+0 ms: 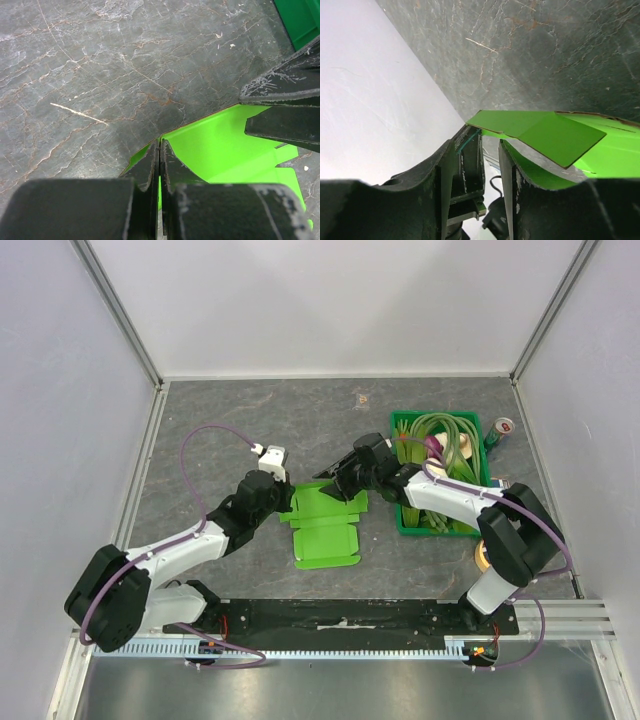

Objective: Fold the paper box

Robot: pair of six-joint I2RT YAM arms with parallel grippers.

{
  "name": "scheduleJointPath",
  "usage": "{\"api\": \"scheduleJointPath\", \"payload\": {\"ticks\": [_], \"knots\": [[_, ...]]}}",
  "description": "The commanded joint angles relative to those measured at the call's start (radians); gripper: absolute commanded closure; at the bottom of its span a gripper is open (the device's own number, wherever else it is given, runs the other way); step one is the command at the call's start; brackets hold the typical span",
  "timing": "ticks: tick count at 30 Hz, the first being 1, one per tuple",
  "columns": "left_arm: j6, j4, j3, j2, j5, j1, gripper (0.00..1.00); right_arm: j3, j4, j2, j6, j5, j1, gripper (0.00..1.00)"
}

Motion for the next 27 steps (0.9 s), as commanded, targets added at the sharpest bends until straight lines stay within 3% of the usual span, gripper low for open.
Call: {"api": "scheduleJointPath", "payload": {"ticks": [1,18,27], "knots": [[0.056,0.08,-0.005,-0.03,-0.022,-0.008,0.98,-0.005,0.035,0.015,0.107,0.022,0.003,0.53],[0.155,0.106,-0.02,-0.056,-0.045,-0.025,0.98,0.093,-0.079,0.065,0.138,0.086,0.019,0.57],[0.204,0.129,-0.031,-0.053,-0.036,-0.031,0.98,0.142,-0.085,0.12,0.153,0.089,0.023,0.54]]}}
